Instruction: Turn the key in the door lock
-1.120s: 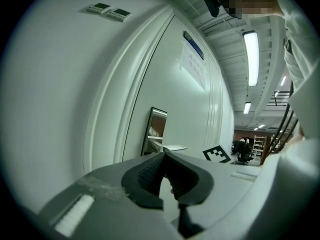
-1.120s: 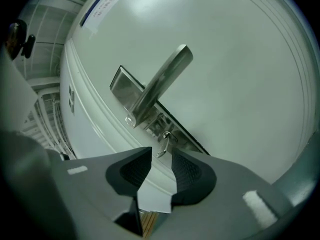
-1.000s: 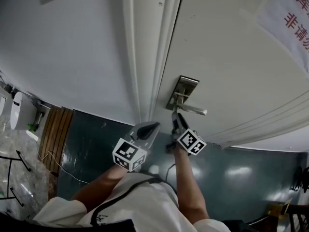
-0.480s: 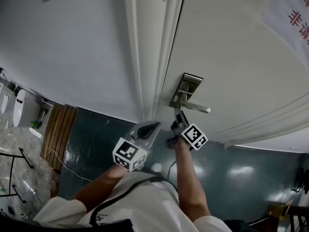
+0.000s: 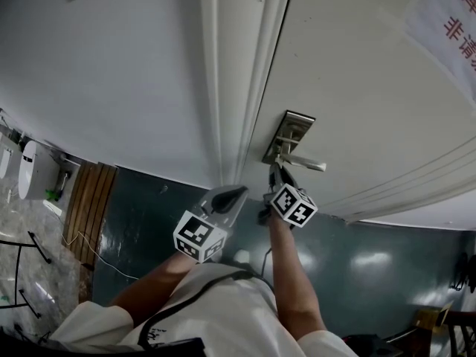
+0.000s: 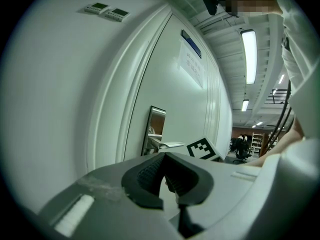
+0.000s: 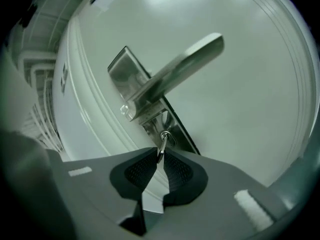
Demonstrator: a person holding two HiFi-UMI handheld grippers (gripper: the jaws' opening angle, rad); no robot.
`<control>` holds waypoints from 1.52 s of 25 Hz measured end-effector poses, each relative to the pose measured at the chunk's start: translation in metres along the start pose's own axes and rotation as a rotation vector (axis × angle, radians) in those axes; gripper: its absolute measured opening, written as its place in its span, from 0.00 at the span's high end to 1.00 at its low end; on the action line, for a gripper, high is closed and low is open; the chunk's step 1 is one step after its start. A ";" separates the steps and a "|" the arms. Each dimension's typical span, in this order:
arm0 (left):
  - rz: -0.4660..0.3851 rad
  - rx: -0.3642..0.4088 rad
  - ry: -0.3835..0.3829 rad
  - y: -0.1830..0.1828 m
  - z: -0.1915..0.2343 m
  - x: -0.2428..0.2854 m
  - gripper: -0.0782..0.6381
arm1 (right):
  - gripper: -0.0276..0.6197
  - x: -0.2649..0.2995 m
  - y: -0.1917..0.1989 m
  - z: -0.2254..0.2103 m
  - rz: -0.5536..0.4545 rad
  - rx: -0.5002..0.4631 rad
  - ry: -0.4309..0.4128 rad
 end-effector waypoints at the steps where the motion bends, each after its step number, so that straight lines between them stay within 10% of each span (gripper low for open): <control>1: 0.000 0.001 0.004 0.000 0.000 -0.001 0.88 | 0.88 0.000 0.000 0.001 0.011 -0.060 0.024; 15: -0.013 0.011 0.042 -0.001 0.004 -0.015 0.88 | 0.87 0.001 0.000 0.015 0.071 -0.543 0.196; 38: -0.021 0.024 0.065 -0.004 0.008 -0.020 0.88 | 0.86 0.006 0.006 0.028 0.182 -1.071 0.307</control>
Point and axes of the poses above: the fingertips, and each gripper's own axes: x forward along the fingers, z to its left, y out of its underside, the point moved 6 cm from there along -x, backward along the fingers, and after that the axes turned 1 degree about -z, right-handed, at the moved point
